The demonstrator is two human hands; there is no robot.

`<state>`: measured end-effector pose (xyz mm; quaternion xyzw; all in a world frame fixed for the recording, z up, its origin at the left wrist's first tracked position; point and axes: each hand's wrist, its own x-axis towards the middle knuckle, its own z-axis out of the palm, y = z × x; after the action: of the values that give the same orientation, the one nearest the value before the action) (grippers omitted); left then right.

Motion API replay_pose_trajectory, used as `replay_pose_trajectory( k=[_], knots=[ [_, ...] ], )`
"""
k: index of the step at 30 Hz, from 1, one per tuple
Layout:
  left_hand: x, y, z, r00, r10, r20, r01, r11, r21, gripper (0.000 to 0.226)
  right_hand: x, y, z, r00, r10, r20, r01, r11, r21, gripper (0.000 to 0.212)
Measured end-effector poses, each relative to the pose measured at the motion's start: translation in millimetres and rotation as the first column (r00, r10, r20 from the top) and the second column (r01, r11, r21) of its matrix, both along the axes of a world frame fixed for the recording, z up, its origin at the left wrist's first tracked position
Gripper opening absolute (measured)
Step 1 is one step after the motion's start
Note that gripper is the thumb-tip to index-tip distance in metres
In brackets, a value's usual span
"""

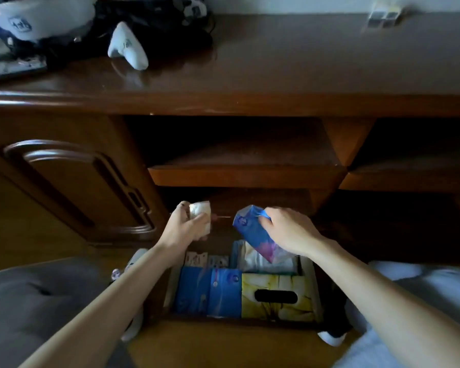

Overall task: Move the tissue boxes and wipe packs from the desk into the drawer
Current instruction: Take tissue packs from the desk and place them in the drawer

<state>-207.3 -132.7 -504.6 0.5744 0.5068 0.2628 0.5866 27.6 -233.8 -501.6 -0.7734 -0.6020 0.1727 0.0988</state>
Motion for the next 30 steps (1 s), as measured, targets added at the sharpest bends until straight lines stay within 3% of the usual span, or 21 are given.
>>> replay_pose_trajectory(
  k=[3, 6, 12, 16, 18, 20, 23, 26, 30],
  knots=[
    [-21.0, 3.0, -15.3, 0.982, 0.189, 0.006, -0.187, 0.978, -0.093, 0.016, -12.5, 6.0, -4.4, 0.983, 0.124, 0.132, -0.128, 0.992, 0.020, 0.028],
    [-35.2, -1.1, -30.3, 0.963, 0.264, 0.048, -0.249, 0.945, -0.212, 0.026, -19.9, 12.6, -1.1, 0.982, 0.146, 0.123, -0.148, 0.989, 0.009, 0.026],
    [-58.7, -16.3, -56.3, 0.989, 0.125, -0.073, -0.139, 0.960, -0.243, 0.023, -23.9, 6.2, -19.0, 0.979, 0.165, 0.122, -0.141, 0.973, -0.185, 0.035],
    [-82.5, -2.0, -69.4, 0.990, 0.091, -0.105, -0.127, 0.902, -0.413, 0.052, -30.7, -14.6, -42.5, 0.998, 0.044, -0.039, -0.054, 0.957, -0.286, 0.032],
    [-88.1, 3.3, -81.8, 0.985, 0.086, -0.152, -0.145, 0.887, -0.438, 0.050, -33.6, -23.6, -51.6, 0.992, -0.046, -0.115, 0.009, 0.953, -0.303, 0.035],
    [-84.8, 4.4, -95.9, 0.983, 0.047, -0.175, -0.112, 0.917, -0.382, 0.038, -36.3, -30.0, -59.6, 0.978, -0.116, -0.174, 0.056, 0.948, -0.315, 0.038],
    [-66.6, 3.9, -120.7, 0.964, -0.197, -0.181, 0.143, 0.951, -0.275, 0.018, -40.4, -34.5, -65.8, 0.974, -0.140, -0.178, 0.074, 0.940, -0.334, 0.040],
    [-38.1, 10.3, -149.9, 0.848, -0.358, -0.392, 0.331, 0.934, -0.138, 0.030, -36.4, -34.7, -65.7, 0.983, -0.119, -0.141, 0.063, 0.936, -0.346, 0.039],
    [5.9, 27.8, -184.3, 0.701, -0.380, -0.603, 0.538, 0.837, 0.098, 0.033, -20.4, -34.7, -69.3, 0.976, -0.151, -0.160, 0.095, 0.946, -0.311, 0.040]
  ],
)
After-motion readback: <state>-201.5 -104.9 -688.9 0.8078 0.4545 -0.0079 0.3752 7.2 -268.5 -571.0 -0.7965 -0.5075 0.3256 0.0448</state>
